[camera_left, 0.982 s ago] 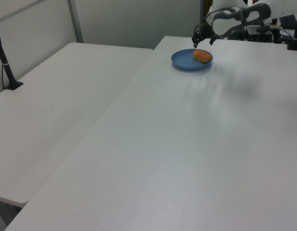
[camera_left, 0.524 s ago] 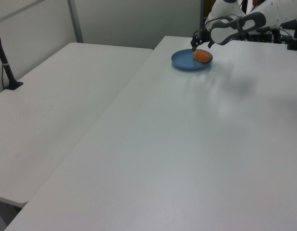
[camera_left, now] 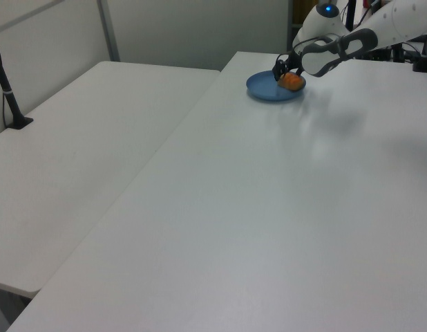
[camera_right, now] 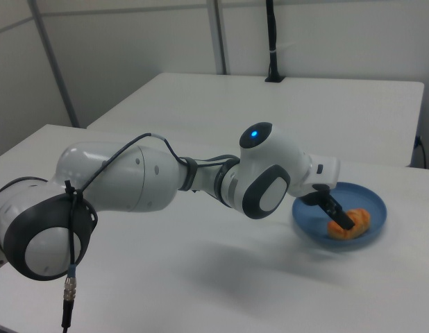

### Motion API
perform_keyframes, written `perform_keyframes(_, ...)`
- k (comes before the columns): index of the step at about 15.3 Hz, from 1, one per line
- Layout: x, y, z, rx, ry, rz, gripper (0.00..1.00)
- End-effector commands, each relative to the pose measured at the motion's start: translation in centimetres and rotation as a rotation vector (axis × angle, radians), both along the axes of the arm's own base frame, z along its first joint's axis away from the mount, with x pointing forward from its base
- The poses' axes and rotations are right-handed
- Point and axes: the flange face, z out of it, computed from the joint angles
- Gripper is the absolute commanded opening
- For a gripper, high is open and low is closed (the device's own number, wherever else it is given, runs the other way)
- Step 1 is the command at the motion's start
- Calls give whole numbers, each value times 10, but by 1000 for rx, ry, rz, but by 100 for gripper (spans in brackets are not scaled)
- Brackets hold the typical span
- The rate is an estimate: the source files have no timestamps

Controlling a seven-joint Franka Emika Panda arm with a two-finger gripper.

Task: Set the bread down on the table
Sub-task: 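Lower the gripper and close it on the bread roll, then lift the bread roll off the plate and carry it across the table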

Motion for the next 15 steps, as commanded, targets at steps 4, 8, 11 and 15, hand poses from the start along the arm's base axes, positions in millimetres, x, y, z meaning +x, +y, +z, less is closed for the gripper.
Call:
perform_keyframes(4,3,0,-7,-59,29,60,63)
perform_keyframes(8,0,-4,-8,-102,66,125,33)
perform_keyframes(11,-3,-11,-2,-124,73,131,10)
perform_keyframes(15,-9,-16,29,-139,53,144,0)
